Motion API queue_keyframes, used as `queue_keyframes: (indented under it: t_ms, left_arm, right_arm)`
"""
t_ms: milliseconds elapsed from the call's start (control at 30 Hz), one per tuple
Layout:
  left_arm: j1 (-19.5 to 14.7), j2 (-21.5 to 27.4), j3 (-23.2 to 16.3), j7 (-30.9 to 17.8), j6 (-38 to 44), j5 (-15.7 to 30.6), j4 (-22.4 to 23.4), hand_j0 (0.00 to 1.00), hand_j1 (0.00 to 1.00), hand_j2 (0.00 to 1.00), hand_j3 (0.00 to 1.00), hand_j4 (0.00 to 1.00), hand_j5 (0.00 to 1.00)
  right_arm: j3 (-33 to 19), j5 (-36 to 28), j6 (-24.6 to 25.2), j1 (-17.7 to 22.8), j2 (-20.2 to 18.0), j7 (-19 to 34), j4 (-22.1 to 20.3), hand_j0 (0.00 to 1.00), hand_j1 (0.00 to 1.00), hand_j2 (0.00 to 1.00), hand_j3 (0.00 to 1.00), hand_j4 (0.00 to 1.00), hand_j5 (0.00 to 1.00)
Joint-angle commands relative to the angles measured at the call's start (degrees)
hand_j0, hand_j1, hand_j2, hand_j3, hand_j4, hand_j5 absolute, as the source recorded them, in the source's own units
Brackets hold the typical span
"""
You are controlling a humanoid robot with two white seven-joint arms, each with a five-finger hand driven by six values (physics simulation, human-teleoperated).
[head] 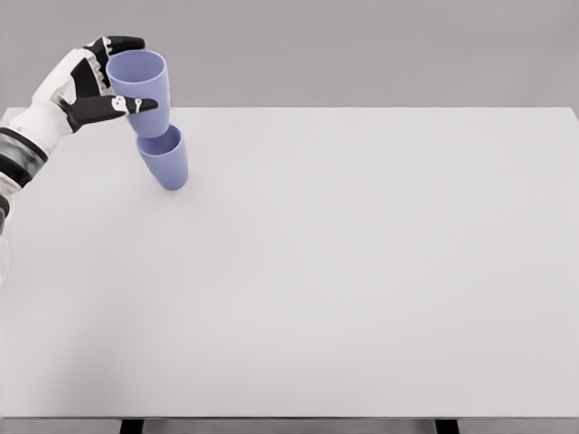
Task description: Place the right cup on the left cup with left arm
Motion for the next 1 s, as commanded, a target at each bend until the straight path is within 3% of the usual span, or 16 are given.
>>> queue_keyframes:
  t_ms: [0, 967]
  left_arm:
    - [-0.2, -0.1, 0.0, 0.0, 0.0, 0.2, 0.6, 0.7, 0.7, 0.7, 0.7, 0.7, 0.7]
    - [-3.2, -2.7, -0.4, 0.0, 0.0, -0.5, 9.3, 0.7, 0.7, 0.7, 0.7, 0.7, 0.7]
  right_arm:
    - [0.0, 0.0, 0.0, 0.1, 0.0, 0.0, 0.0, 1.0, 1.0, 1.0, 1.0, 1.0, 1.0]
    - [0.0, 0.0, 0.0, 0.0, 0.0, 0.0, 0.0, 1.0, 1.0, 1.0, 1.0, 1.0, 1.0]
